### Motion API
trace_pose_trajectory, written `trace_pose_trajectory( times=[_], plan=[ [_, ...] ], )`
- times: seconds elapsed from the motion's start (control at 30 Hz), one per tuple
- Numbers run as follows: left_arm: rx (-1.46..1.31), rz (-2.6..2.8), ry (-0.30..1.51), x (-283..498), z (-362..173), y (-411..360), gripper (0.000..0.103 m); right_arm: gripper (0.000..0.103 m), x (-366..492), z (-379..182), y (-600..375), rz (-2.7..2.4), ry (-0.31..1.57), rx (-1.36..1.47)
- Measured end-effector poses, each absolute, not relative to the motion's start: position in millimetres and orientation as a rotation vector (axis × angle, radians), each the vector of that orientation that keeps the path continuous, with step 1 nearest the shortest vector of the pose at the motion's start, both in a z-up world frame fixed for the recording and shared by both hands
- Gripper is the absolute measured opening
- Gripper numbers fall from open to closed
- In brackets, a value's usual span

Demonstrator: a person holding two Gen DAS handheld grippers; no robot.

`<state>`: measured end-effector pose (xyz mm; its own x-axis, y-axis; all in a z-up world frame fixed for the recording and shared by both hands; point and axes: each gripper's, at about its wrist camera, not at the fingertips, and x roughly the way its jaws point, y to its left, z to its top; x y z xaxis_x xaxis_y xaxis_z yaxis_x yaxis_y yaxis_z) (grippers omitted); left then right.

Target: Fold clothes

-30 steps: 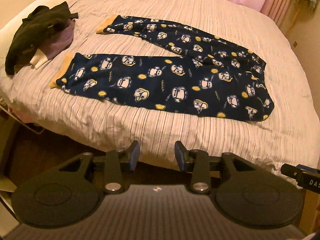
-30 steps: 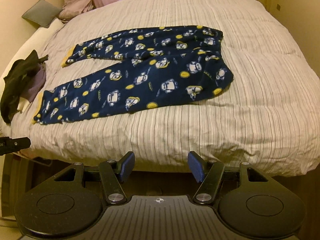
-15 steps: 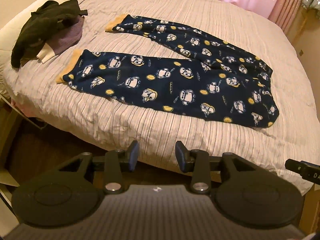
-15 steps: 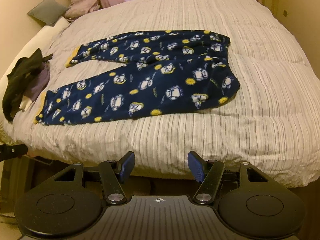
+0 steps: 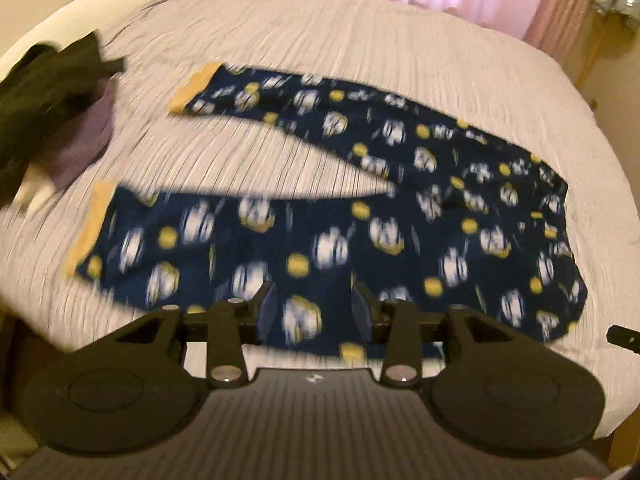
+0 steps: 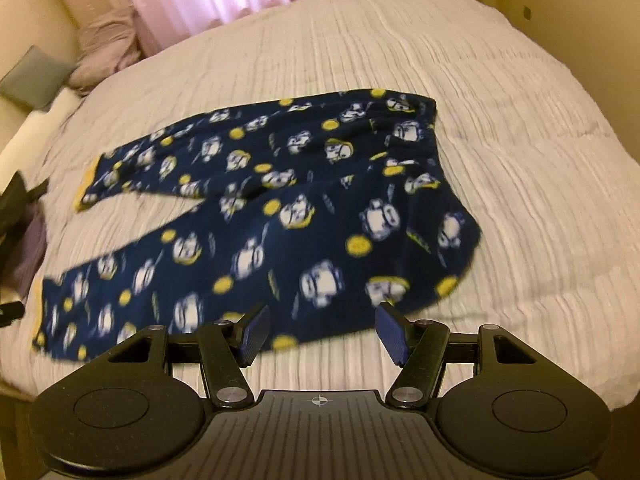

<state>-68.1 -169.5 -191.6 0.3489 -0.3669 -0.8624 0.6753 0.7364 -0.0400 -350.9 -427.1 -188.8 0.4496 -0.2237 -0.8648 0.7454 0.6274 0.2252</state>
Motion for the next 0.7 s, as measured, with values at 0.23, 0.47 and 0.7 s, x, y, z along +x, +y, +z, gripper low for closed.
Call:
trace_pose_trajectory(
  times=[0.23, 0.47, 0.7],
  plan=[
    [0.503, -0.830, 0.938, 51, -228, -252, 0.037, 0.062, -279, -227, -484, -0.760, 0.932, 0.657],
    [0.611, -0.968, 0.882, 130, -286, -352, 0.037, 0.062, -219, -270, -556, -0.773, 0.948, 0.627],
    [0.627, -1.164, 0.789, 198, -338, -442, 0.037, 0.062, -154, -314, -644, -0.669, 0.970, 0.449]
  ],
)
